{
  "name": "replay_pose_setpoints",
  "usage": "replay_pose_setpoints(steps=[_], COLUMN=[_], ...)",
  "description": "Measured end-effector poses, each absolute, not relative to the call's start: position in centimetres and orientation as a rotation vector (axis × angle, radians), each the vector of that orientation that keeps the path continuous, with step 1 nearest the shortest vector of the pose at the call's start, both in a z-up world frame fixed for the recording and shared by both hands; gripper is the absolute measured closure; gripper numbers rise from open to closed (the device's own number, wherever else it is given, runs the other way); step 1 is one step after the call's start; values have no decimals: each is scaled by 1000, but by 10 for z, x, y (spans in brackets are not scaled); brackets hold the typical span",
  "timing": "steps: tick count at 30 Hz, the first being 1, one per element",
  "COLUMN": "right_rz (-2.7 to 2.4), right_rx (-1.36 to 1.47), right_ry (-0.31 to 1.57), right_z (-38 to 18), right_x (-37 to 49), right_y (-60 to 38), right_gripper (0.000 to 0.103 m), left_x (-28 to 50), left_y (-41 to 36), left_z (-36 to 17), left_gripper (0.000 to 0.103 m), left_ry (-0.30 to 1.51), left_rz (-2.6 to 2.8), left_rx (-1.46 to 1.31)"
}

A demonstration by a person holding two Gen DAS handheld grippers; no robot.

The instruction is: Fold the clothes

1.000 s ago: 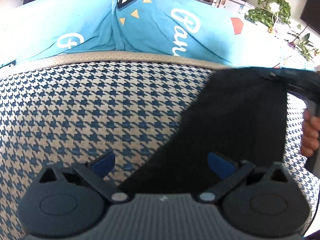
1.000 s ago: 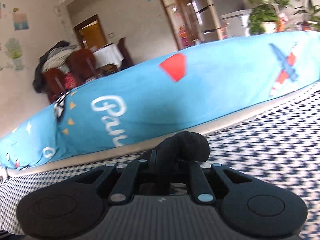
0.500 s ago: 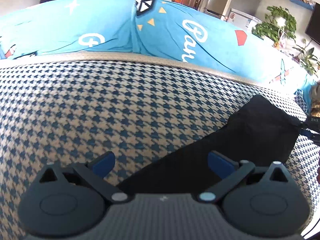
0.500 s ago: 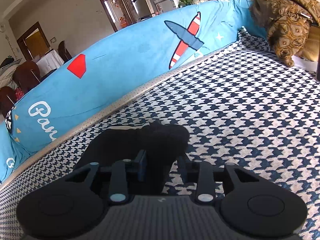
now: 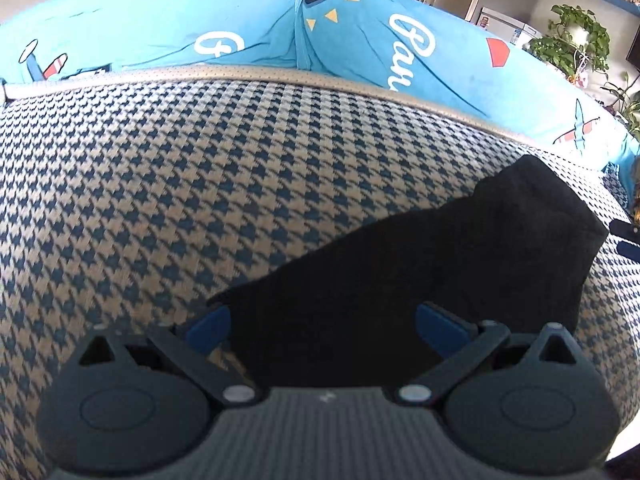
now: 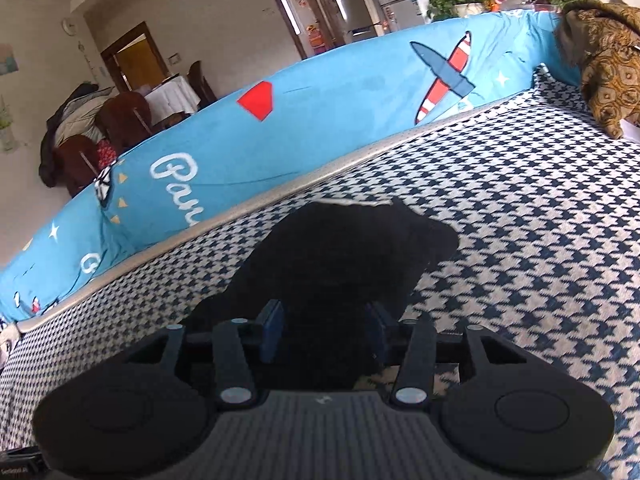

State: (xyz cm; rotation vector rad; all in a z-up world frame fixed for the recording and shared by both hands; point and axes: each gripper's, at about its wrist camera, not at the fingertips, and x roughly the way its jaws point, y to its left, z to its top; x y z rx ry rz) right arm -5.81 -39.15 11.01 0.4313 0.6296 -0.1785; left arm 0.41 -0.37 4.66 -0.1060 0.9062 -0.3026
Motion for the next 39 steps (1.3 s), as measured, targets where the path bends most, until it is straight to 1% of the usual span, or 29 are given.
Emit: replay_pose_setpoints(steps=[10,12,15,24,33,39], right_rz=[11,35,52,200,495,591], right_rx=[379,371,365,354,191,86], right_ry=[688,696,702,710,754,765], right_z=[96,95,93,89,84,78], right_x=[-81,-82,-85,-101,-135,-157], right_y=[-334,-327,-321,-293,-233,-209], right_gripper=[57,57,57,57,57,57], left_x=[-18,-20,-24,-32,-43,-50], left_y=[9,8,6,10,16,19], left_z=[36,34,31,27,26,26], left_gripper=[1,5,7,6,5,5], left_ry=[917,923,933,934,939,943], left_rz=[-296,-304,-312,-303,-318,-331], left_rx=[-130,-132,-131,-143,-153,-154])
